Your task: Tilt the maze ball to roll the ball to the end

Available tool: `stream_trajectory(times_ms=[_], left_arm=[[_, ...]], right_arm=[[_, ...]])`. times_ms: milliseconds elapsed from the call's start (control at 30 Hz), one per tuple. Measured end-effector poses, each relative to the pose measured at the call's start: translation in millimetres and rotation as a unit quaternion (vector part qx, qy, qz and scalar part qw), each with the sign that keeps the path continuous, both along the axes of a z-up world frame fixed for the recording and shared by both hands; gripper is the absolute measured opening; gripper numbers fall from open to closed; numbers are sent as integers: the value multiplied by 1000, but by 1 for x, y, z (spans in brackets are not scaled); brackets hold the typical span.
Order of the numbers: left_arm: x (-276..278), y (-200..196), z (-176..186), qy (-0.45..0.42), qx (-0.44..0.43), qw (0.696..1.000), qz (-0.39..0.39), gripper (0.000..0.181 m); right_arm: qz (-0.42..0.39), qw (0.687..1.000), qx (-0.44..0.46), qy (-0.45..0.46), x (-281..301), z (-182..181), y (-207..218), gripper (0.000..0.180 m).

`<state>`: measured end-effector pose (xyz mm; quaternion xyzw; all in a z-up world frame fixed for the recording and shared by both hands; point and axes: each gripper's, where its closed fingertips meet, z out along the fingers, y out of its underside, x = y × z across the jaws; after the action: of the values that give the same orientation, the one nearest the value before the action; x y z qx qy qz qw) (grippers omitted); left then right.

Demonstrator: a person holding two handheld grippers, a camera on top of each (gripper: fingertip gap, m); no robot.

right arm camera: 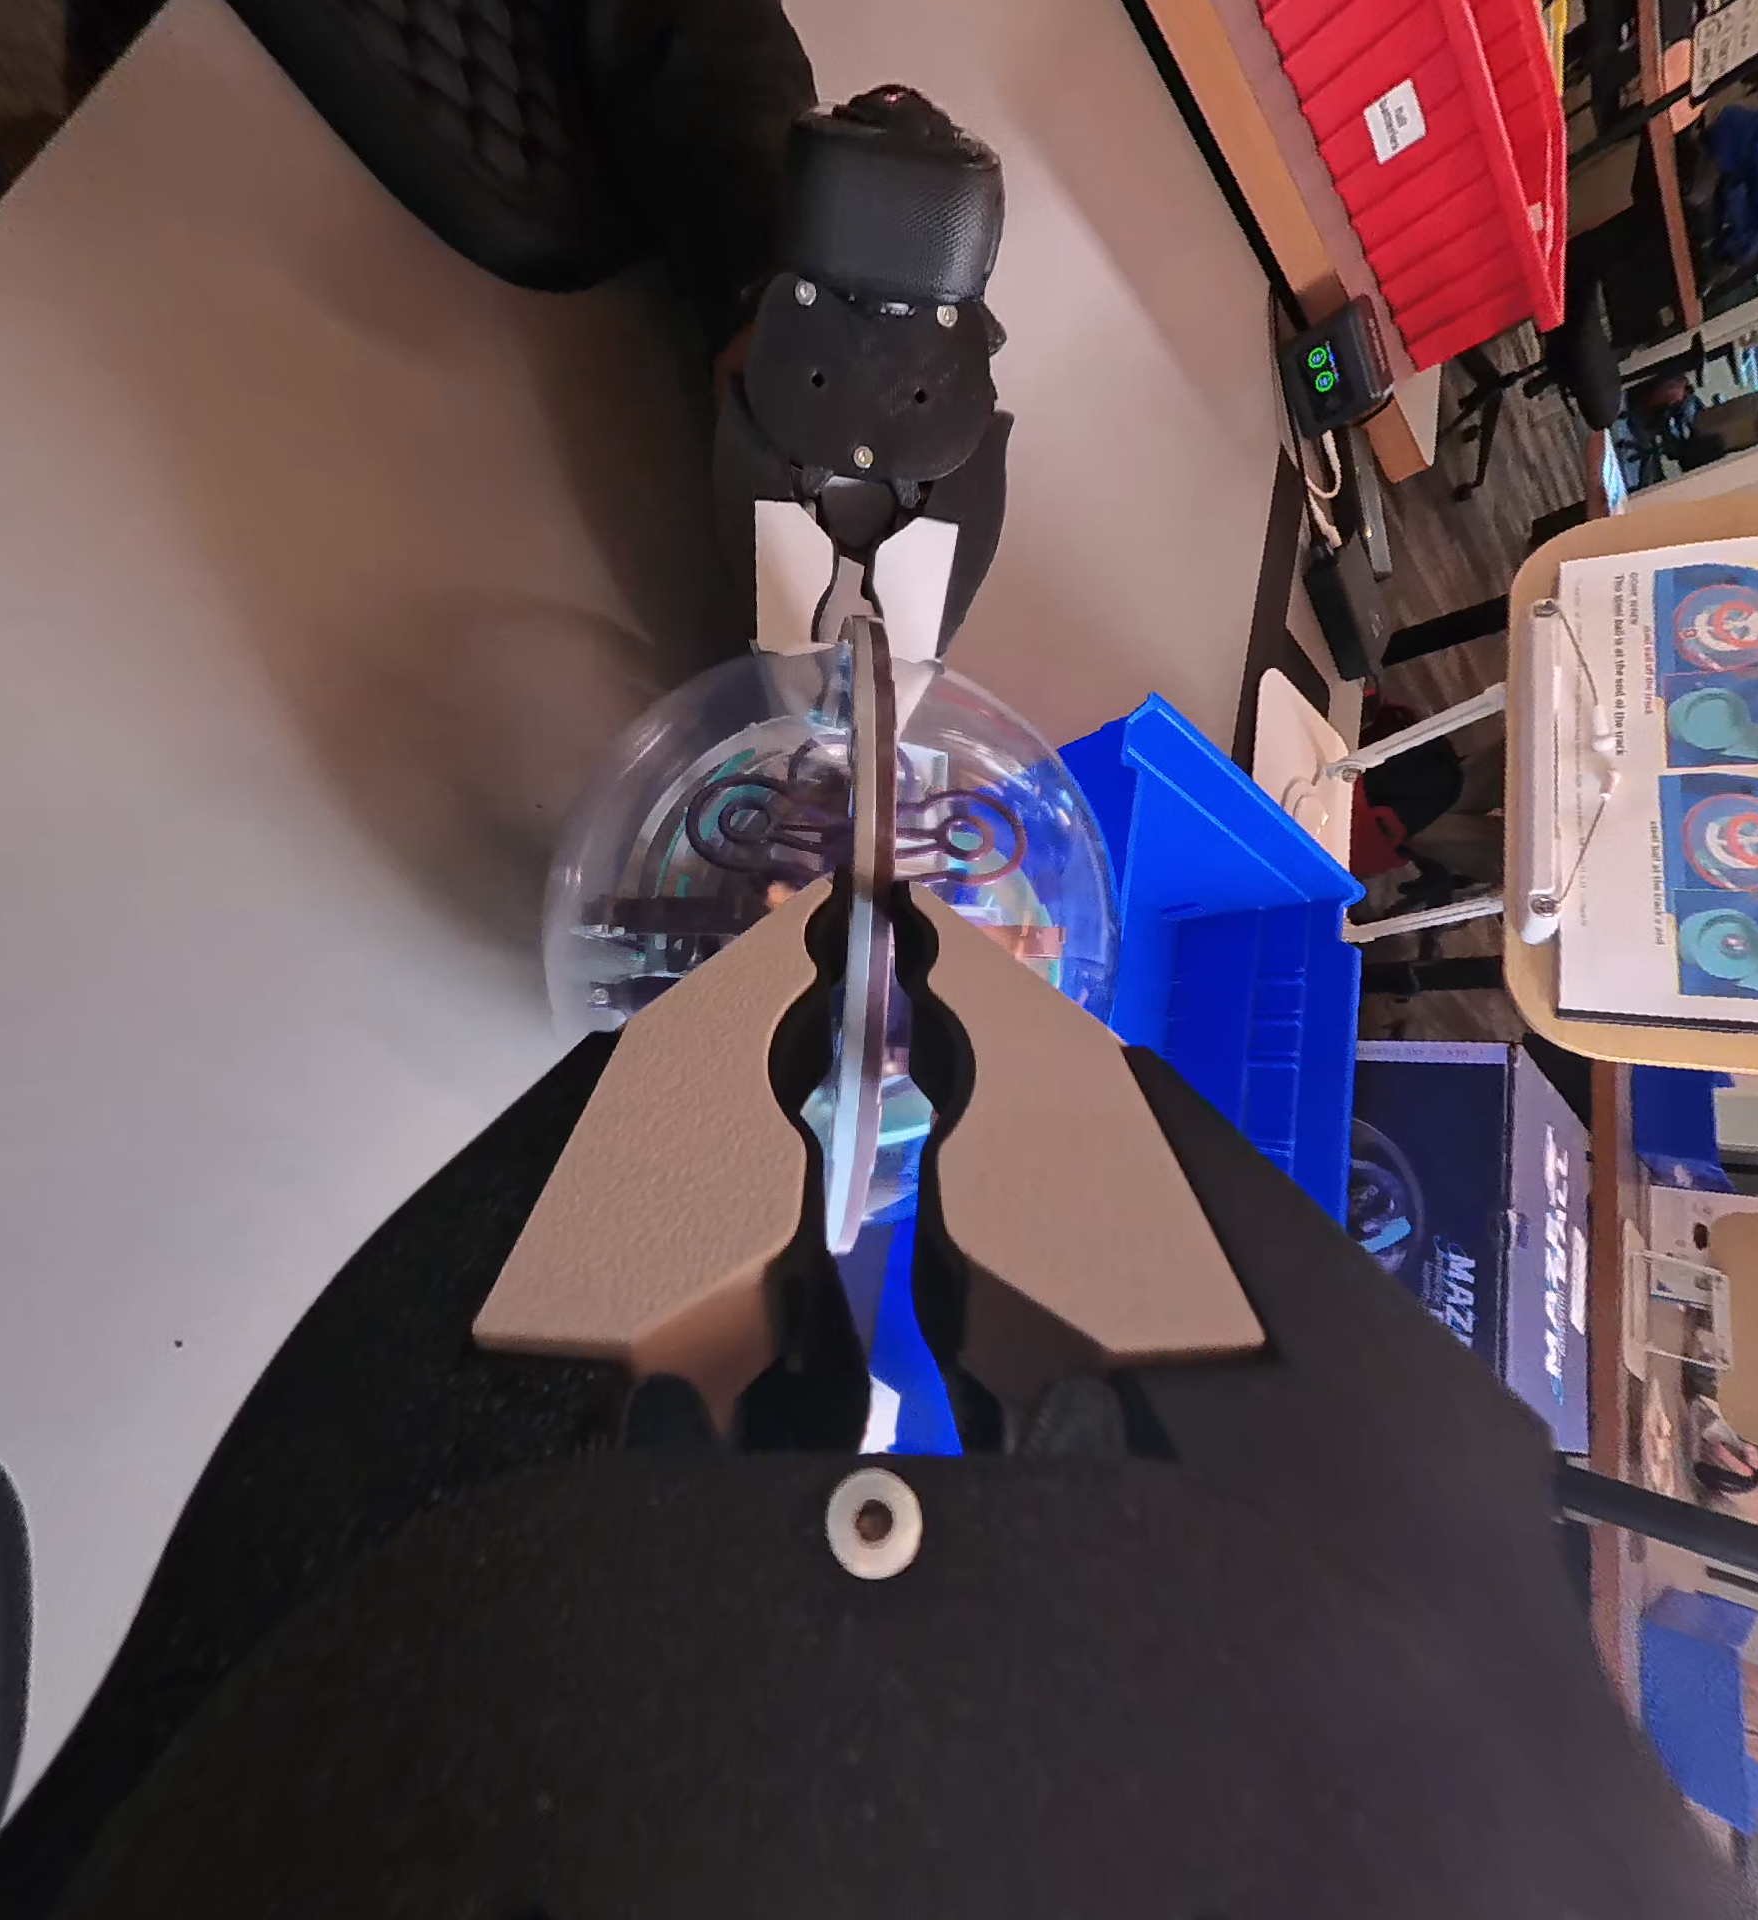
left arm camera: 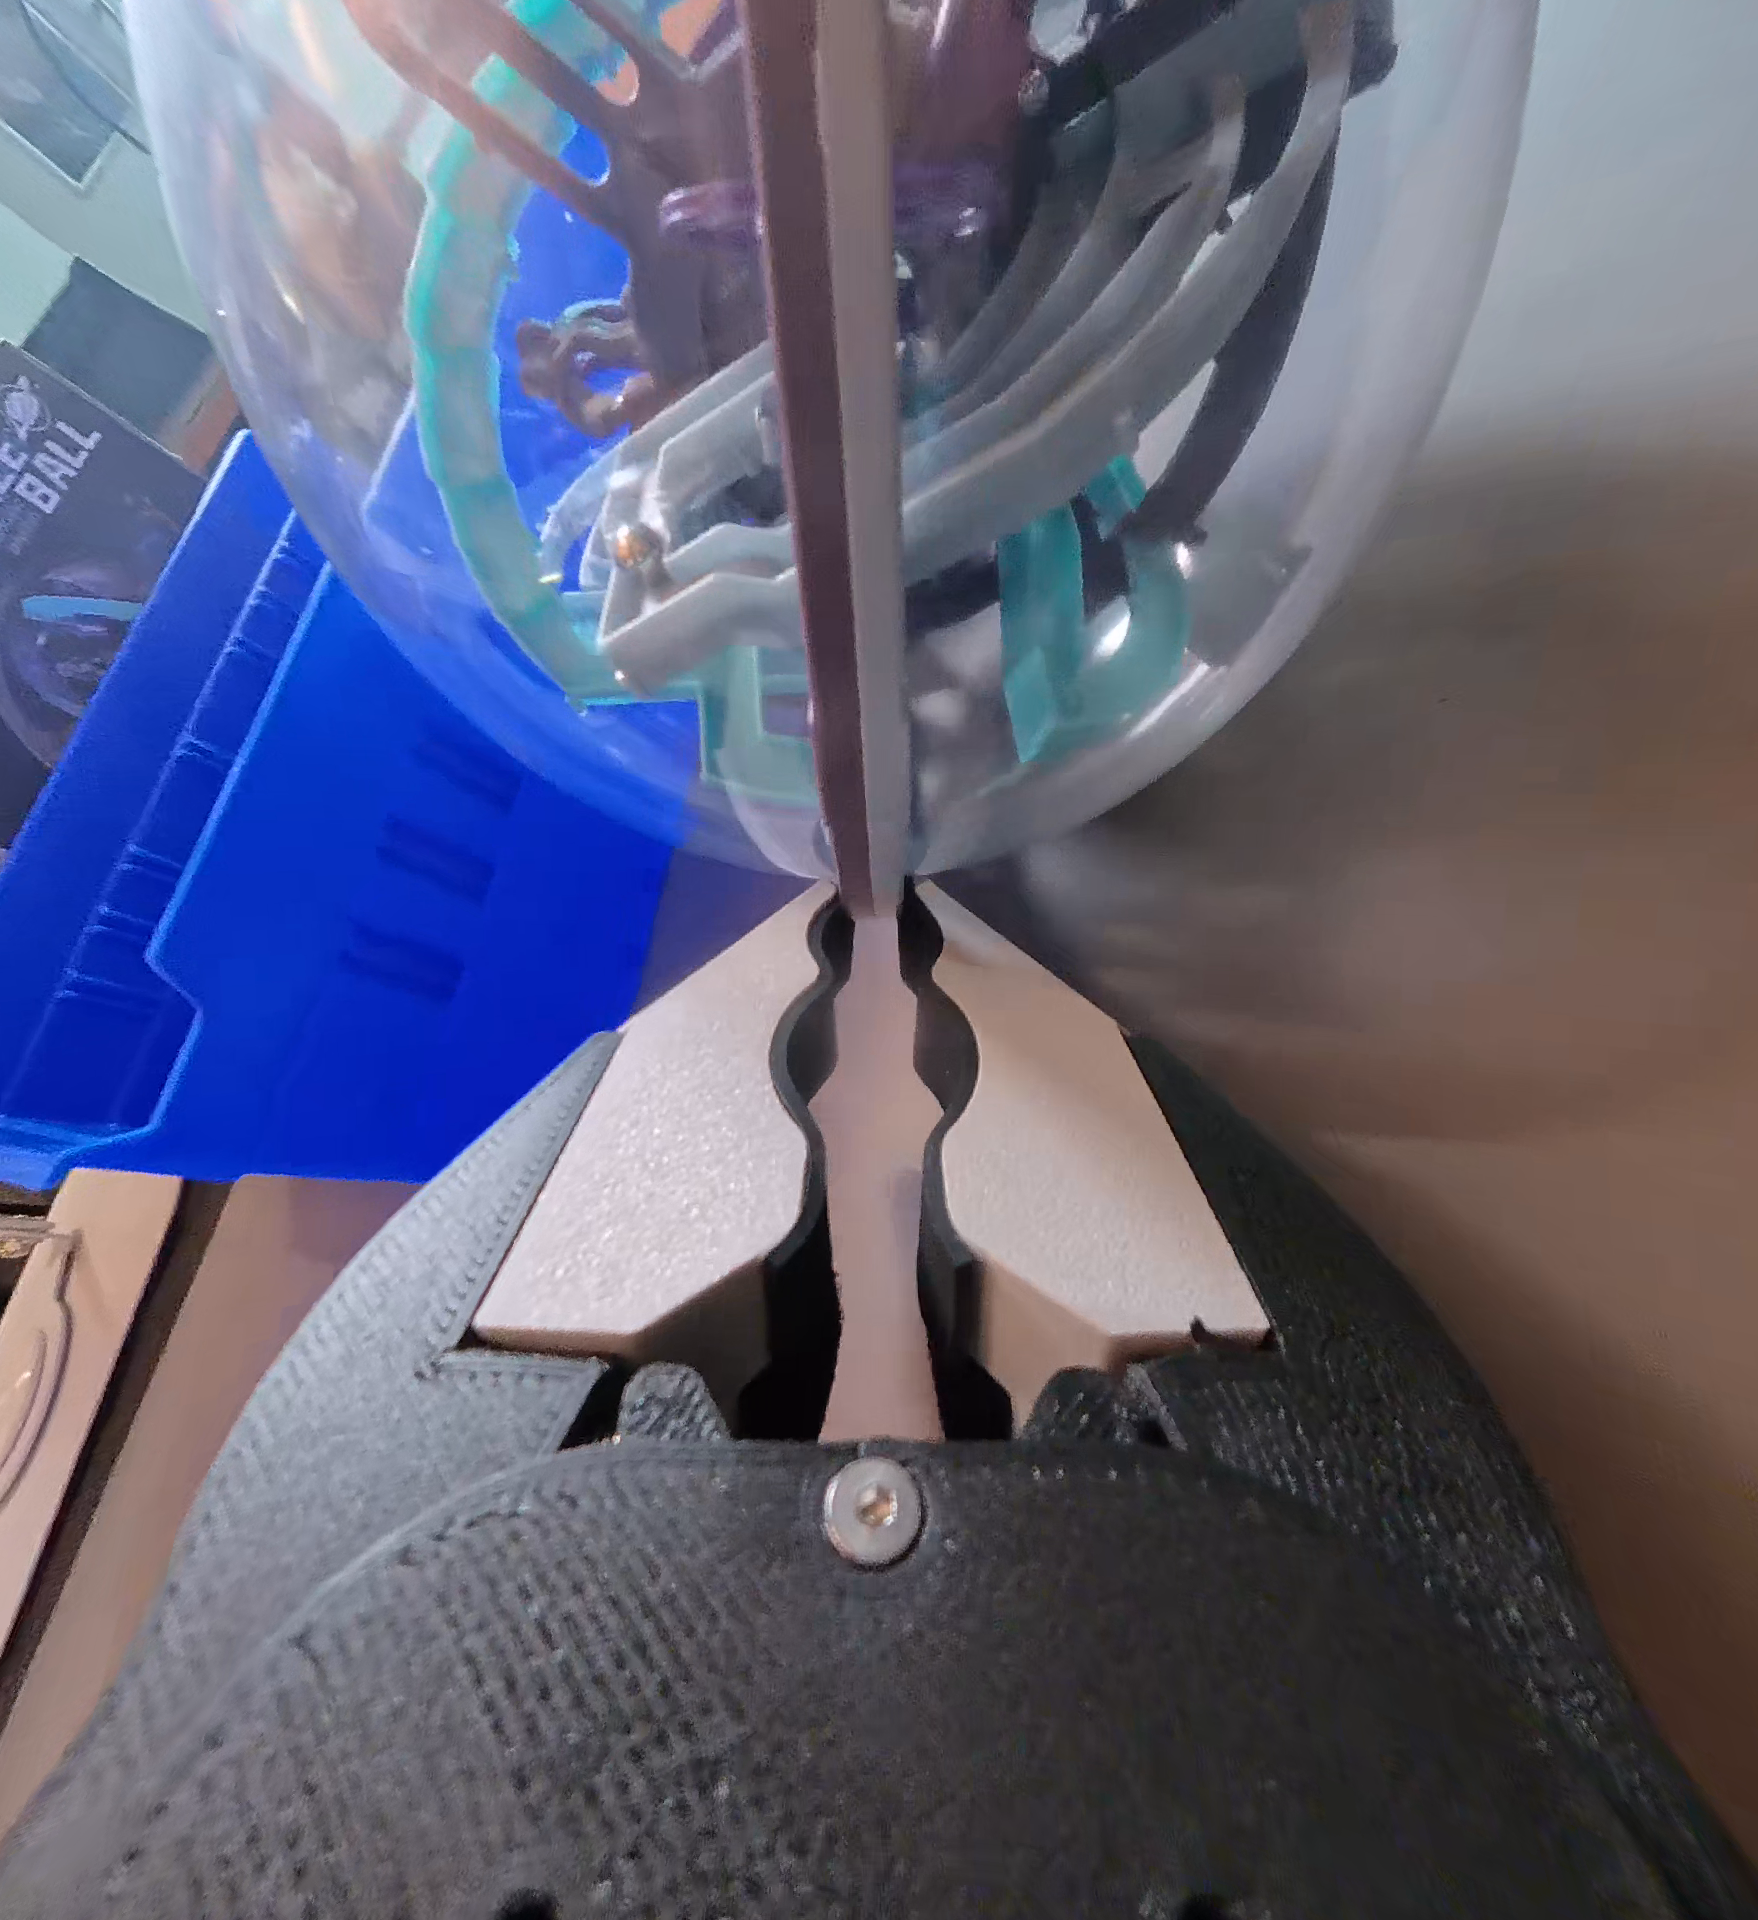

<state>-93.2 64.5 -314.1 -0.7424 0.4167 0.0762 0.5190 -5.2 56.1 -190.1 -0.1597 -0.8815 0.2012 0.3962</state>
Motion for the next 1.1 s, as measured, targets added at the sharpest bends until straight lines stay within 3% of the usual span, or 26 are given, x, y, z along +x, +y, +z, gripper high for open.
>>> stream_trajectory(times_ms=[33, 533, 1100], left_arm=[[-2, 1, 1, 3, 5, 1000, 6, 7], [-35, 13, 60, 18, 129, 988, 87, 8], [-55, -1, 179, 17, 269, 955, 123, 6]], right_arm=[[0, 1000, 2, 3, 0, 0, 0, 6], [6, 991, 91, 97, -8, 33, 4, 6], [-5, 969, 169, 181, -9, 116, 6, 6]])
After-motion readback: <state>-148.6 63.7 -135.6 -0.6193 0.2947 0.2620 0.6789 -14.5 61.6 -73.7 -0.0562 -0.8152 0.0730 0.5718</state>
